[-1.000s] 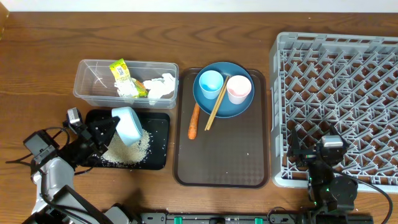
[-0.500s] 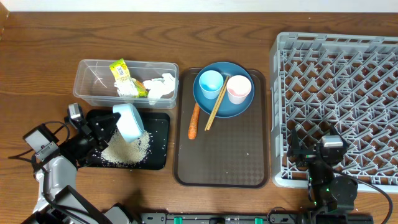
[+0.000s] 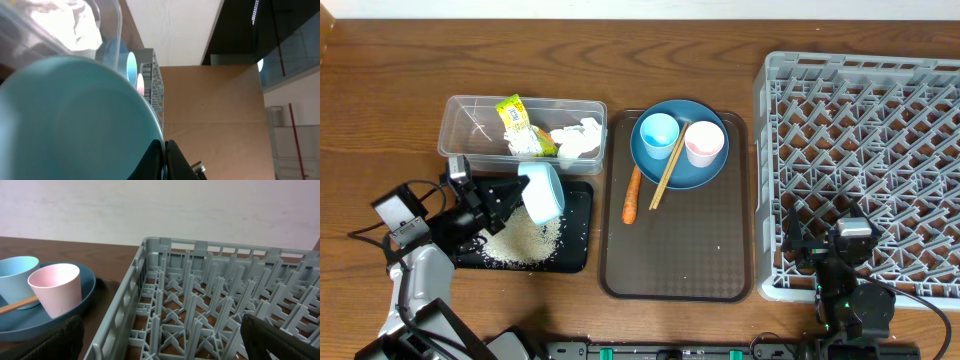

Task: Sort waste into correct bins and load items into the dishwasher rack
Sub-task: 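Lift the empty bowl with left gripper up and toward the brown tray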

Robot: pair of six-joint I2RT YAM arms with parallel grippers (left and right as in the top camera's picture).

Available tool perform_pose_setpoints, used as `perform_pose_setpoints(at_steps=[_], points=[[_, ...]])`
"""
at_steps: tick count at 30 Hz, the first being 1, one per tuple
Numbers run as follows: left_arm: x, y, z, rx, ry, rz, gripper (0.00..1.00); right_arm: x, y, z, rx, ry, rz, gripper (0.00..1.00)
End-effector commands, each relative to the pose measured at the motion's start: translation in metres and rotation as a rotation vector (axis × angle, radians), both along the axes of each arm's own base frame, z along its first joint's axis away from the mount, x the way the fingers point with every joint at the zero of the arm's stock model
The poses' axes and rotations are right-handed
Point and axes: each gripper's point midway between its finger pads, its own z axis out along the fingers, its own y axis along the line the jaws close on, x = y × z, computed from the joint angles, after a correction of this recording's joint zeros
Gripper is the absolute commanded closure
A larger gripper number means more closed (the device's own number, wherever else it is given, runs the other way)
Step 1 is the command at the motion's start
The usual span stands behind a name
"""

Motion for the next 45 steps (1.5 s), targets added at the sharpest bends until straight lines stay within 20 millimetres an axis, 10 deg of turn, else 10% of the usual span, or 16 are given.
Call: perform_pose_setpoints(at_steps=[1, 11, 26, 45], points=[[0.000, 0.003, 0.009, -0.043, 0.021, 0.000, 0.94, 0.000, -0.002, 0.000, 0.012, 0.001, -0.010, 0.01], [0.021, 0.020, 0.022, 0.049, -0.052, 0.064, 0.94, 0.000, -0.002, 0.000, 0.012, 0.001, -0.011, 0.01], [0.018, 0.007, 0.124, 0.107, -0.304, -0.003, 0.94, 0.000, -0.002, 0.000, 0.012, 0.001, -0.010, 0.01], [0.039, -0.017, 0.128, -0.002, -0.240, -0.001, 0.94, 0.000, -0.002, 0.000, 0.012, 0.001, -0.010, 0.01]])
